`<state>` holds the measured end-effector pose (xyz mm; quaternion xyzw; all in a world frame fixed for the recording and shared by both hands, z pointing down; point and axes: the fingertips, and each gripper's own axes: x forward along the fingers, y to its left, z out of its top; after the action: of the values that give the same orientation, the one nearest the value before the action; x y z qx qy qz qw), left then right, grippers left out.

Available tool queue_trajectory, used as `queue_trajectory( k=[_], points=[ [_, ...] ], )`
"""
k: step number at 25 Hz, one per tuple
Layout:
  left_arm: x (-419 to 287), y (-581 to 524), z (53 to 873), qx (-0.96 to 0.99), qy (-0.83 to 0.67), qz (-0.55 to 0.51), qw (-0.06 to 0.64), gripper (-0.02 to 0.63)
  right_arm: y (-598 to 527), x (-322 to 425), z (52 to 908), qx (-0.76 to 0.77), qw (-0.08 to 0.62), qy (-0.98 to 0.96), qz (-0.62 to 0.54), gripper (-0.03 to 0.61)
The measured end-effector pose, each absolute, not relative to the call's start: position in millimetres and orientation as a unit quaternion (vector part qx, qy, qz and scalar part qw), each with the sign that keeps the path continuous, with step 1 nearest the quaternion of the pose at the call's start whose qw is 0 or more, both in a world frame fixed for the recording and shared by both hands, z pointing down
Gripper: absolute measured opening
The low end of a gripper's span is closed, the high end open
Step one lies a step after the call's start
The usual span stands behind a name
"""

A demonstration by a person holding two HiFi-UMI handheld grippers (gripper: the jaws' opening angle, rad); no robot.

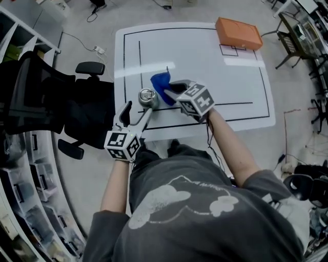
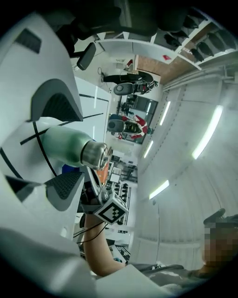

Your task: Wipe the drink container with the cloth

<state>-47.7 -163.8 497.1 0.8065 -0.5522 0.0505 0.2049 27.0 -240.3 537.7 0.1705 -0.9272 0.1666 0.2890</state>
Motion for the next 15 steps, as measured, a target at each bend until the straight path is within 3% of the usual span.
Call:
queue_trajectory(
  k=[15],
  points=[
    [-37.9, -180.0, 506.3, 0.644, -0.725, 0.06, 0.238, 0.364, -224.0, 50.6, 530.1, 0.173, 0.29, -0.93, 0.148, 0.067]
  ],
)
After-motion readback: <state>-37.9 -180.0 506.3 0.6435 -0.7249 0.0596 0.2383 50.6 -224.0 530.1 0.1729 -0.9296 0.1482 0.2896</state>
